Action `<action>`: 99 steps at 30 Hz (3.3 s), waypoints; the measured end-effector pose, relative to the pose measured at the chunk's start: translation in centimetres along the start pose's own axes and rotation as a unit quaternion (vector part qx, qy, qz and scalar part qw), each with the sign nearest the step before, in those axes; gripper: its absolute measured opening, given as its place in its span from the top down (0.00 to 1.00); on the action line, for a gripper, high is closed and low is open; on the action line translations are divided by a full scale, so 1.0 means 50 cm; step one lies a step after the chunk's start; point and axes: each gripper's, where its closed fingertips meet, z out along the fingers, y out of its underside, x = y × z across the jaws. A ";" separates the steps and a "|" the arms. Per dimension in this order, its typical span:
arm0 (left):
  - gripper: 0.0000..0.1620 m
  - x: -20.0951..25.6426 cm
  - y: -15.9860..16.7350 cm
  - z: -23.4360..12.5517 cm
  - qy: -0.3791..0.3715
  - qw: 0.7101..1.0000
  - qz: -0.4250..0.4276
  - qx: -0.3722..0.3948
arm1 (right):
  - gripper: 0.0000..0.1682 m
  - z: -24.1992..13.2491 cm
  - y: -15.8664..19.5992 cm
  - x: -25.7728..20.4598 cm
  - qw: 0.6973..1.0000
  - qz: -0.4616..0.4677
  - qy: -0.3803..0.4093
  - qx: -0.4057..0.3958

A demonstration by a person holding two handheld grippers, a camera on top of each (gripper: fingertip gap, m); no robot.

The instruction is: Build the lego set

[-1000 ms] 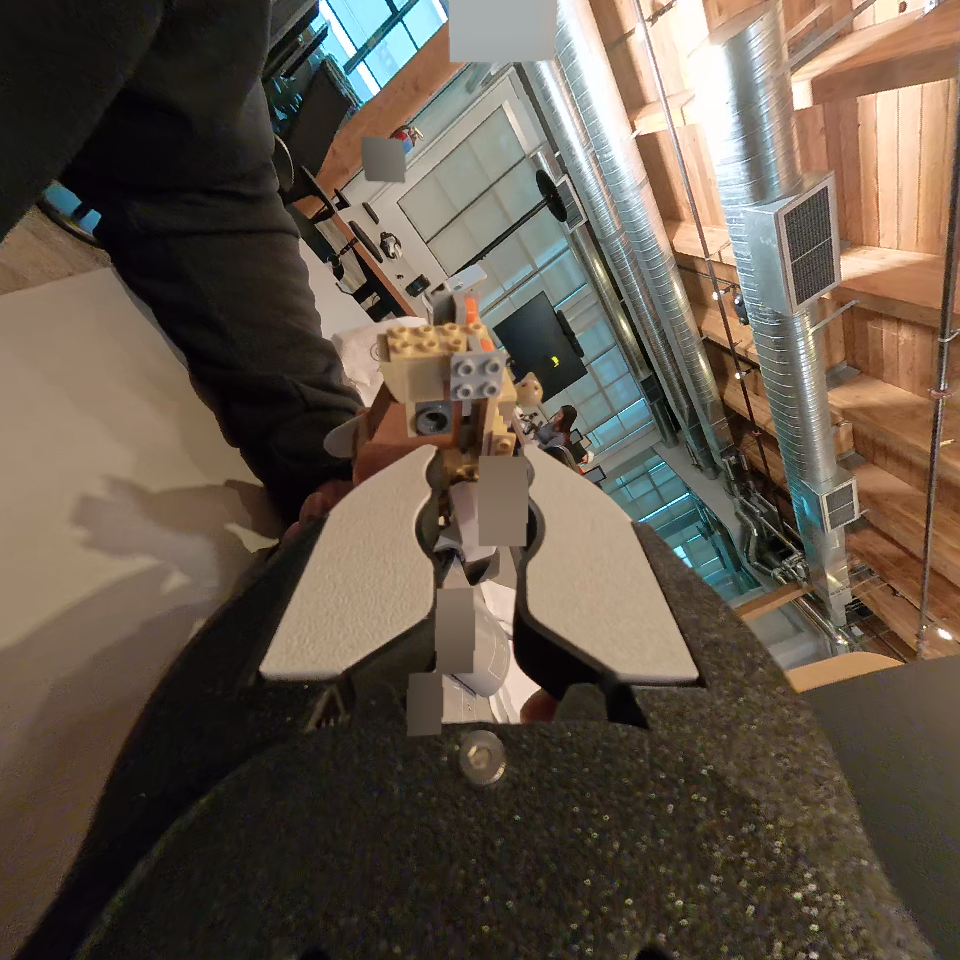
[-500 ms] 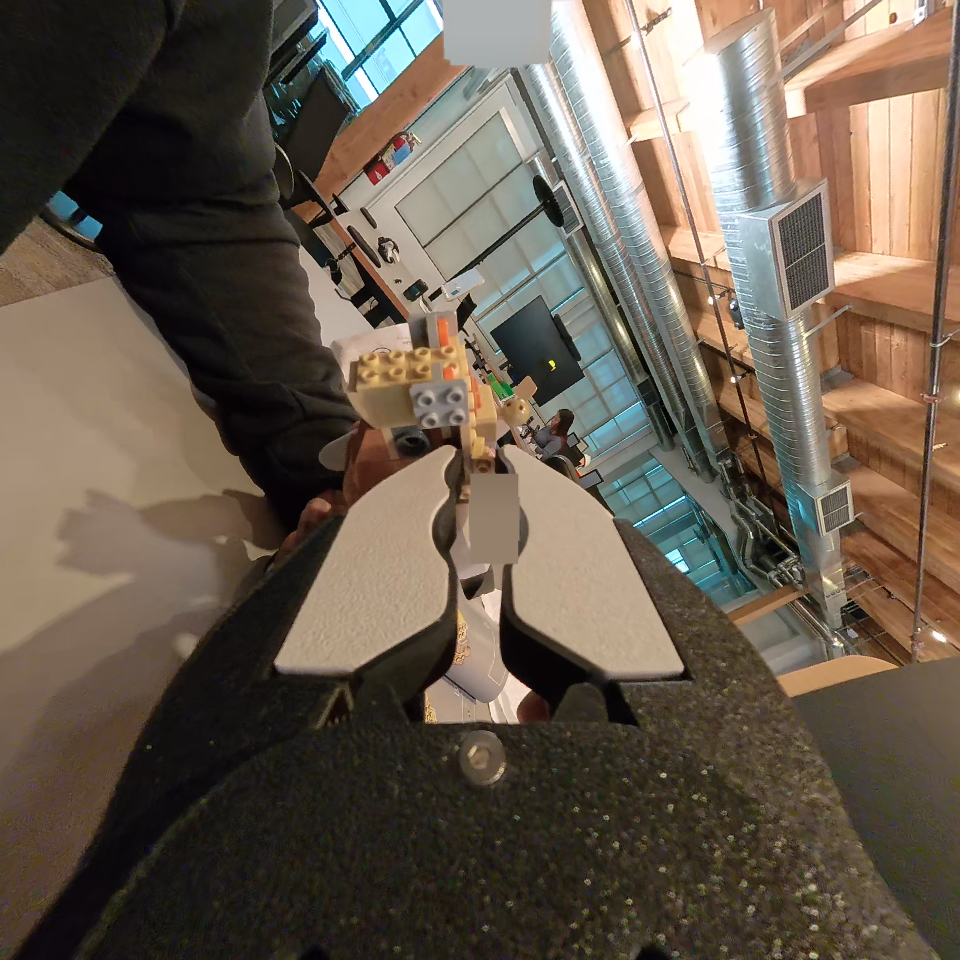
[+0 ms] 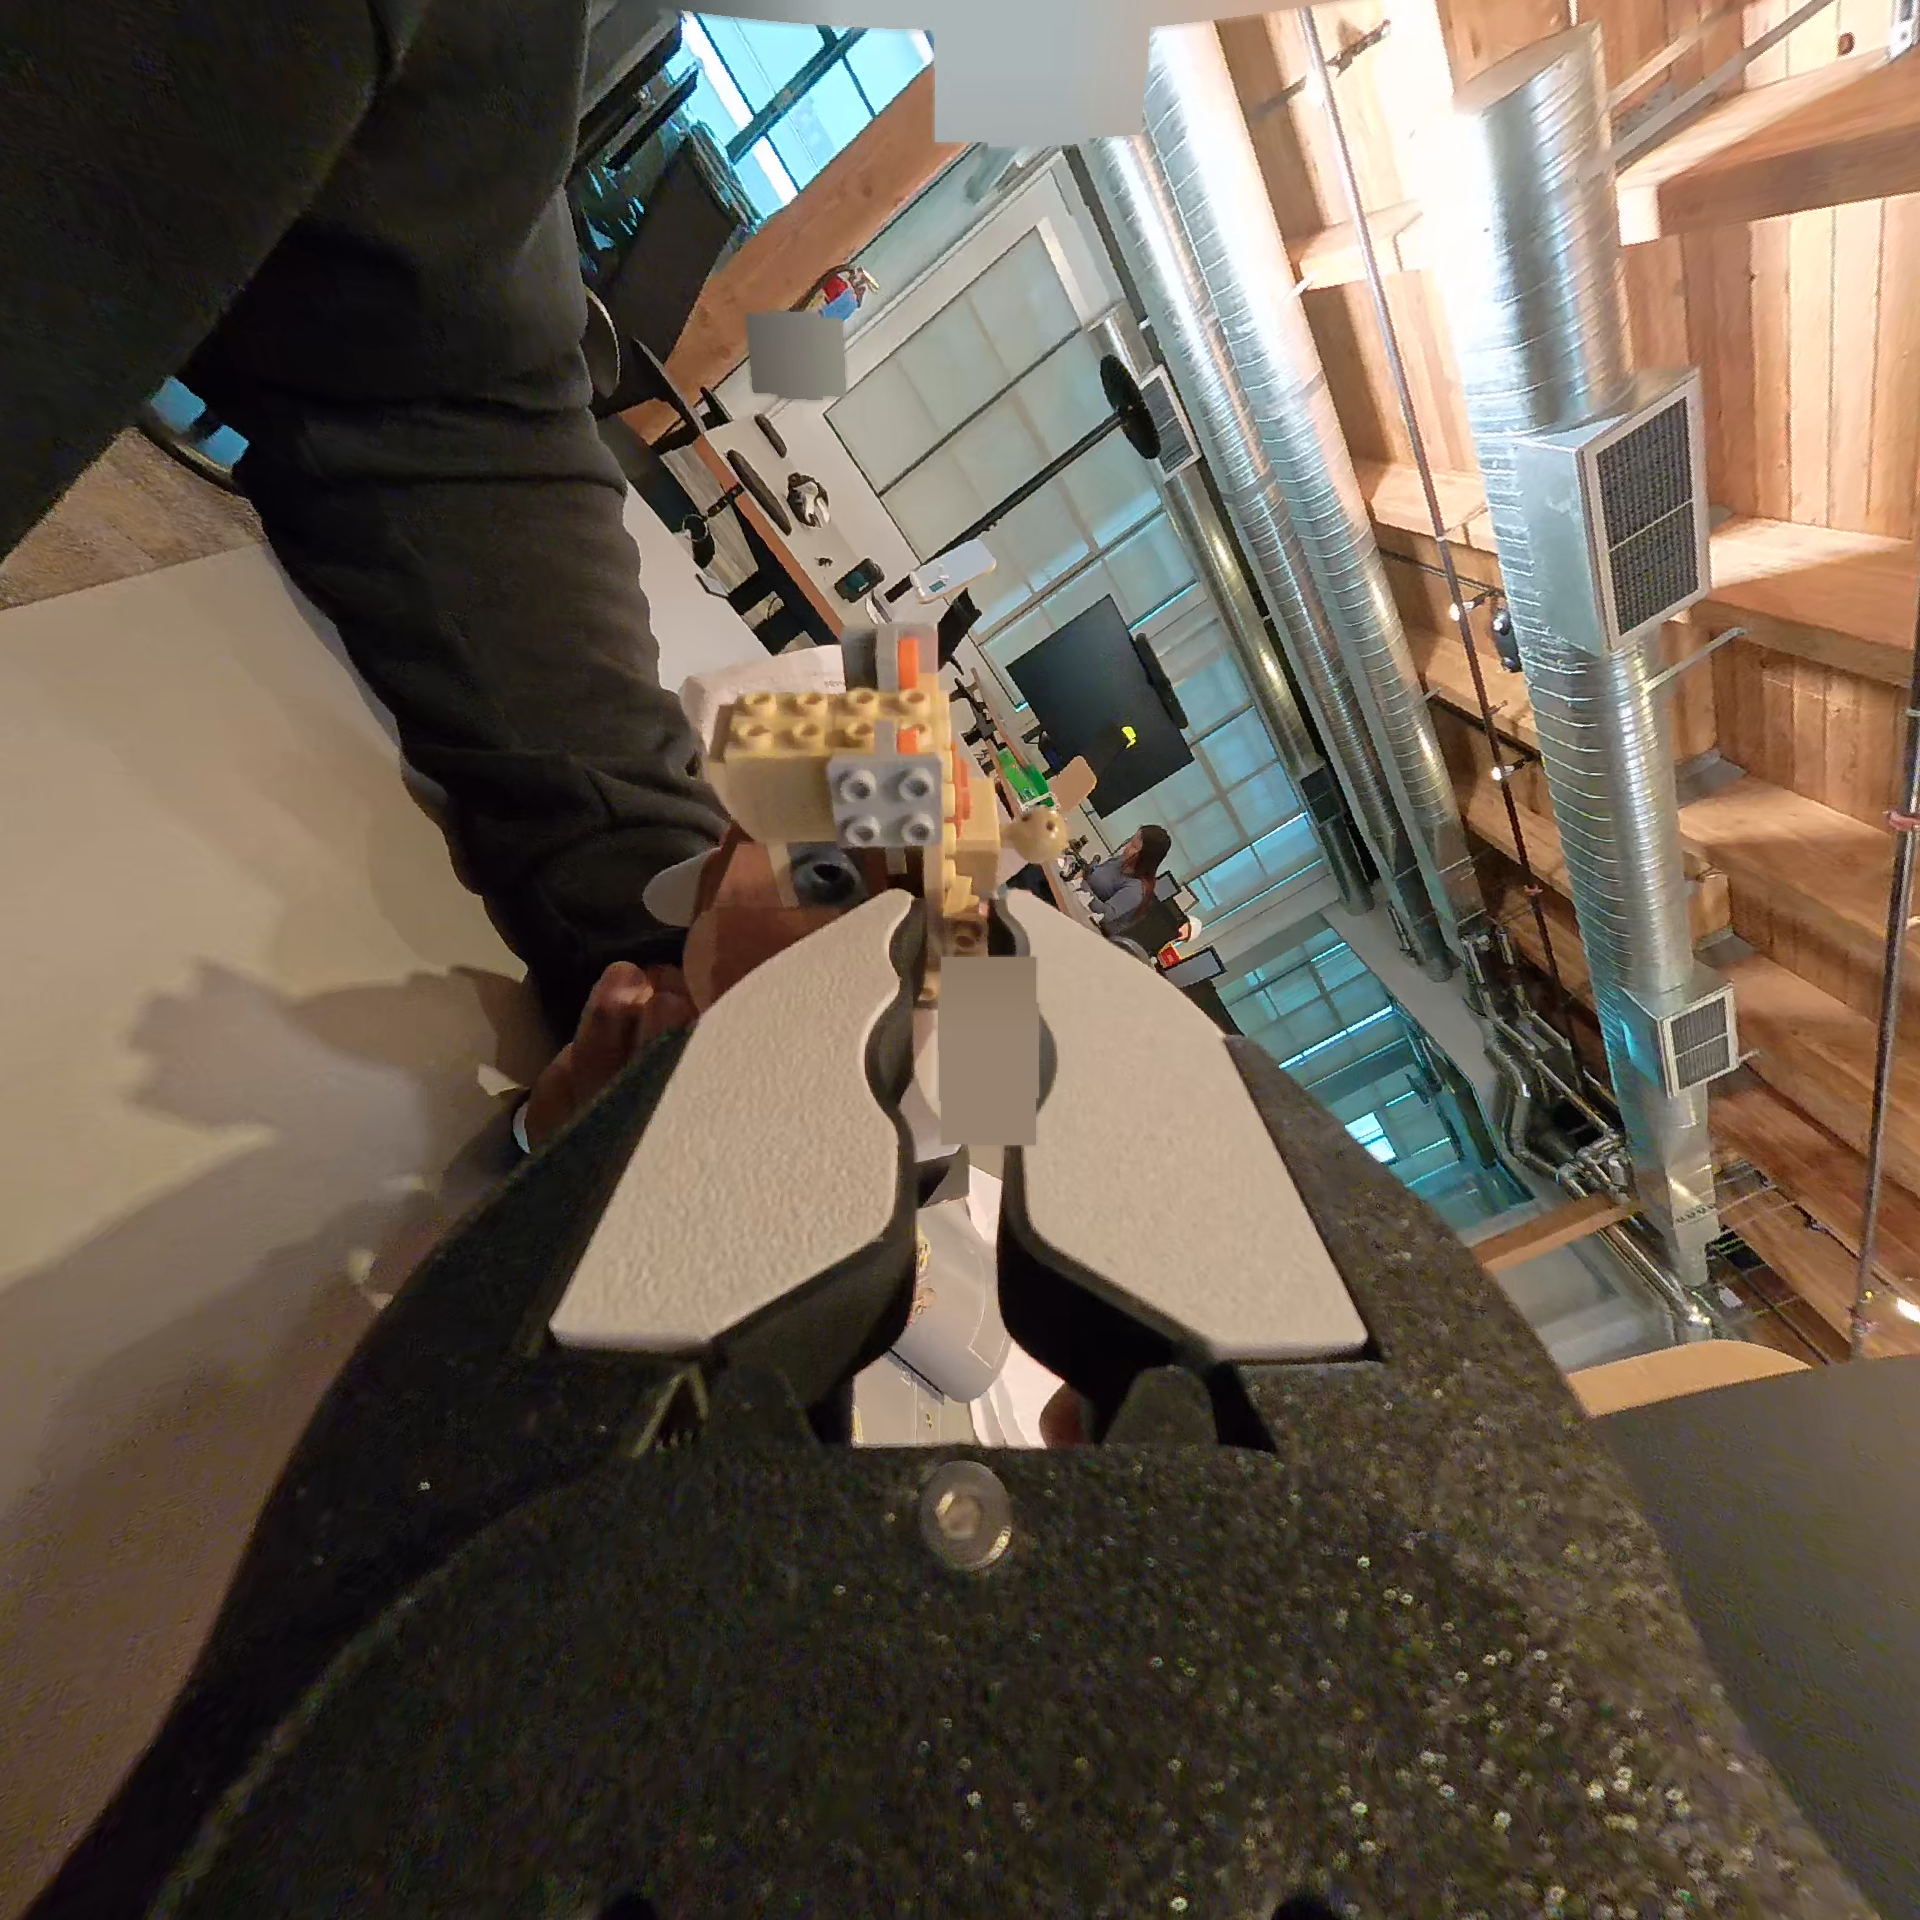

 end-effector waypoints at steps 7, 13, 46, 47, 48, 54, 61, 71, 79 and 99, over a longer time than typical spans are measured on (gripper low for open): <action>0.73 0.004 0.003 0.011 0.019 1.000 -0.022 0.004 | 0.94 -0.003 -0.008 -0.004 1.000 0.002 -0.019 0.007; 0.73 0.009 0.007 0.019 0.032 0.999 -0.037 0.004 | 0.94 -0.005 -0.015 -0.009 0.999 0.004 -0.039 0.010; 0.70 -0.062 -0.047 -0.040 -0.179 0.982 0.021 0.052 | 0.94 -0.018 0.045 0.024 0.993 0.093 0.065 -0.019; 0.71 -0.062 -0.048 -0.041 -0.181 0.982 0.022 0.055 | 0.94 -0.018 0.046 0.024 0.994 0.093 0.062 -0.021; 0.71 -0.063 -0.048 -0.041 -0.182 0.981 0.022 0.061 | 0.94 -0.018 0.046 0.024 0.994 0.093 0.060 -0.023; 0.76 -0.056 -0.052 -0.033 -0.161 0.983 0.006 0.084 | 0.94 -0.019 0.044 0.018 0.994 0.096 0.040 -0.026; 0.72 -0.063 -0.051 -0.035 -0.163 0.982 -0.013 0.099 | 0.94 -0.021 0.046 0.015 0.992 0.117 0.035 -0.027; 0.66 -0.084 -0.052 -0.043 -0.197 0.975 -0.033 0.098 | 0.94 -0.028 0.056 0.017 0.985 0.168 0.037 -0.019; 0.68 -0.075 -0.051 -0.035 -0.173 0.978 -0.043 0.112 | 0.94 -0.027 0.049 0.014 0.984 0.175 0.032 -0.013; 0.80 -0.048 -0.046 -0.024 -0.115 0.986 -0.033 0.113 | 0.93 -0.021 0.040 0.014 0.993 0.094 0.069 -0.026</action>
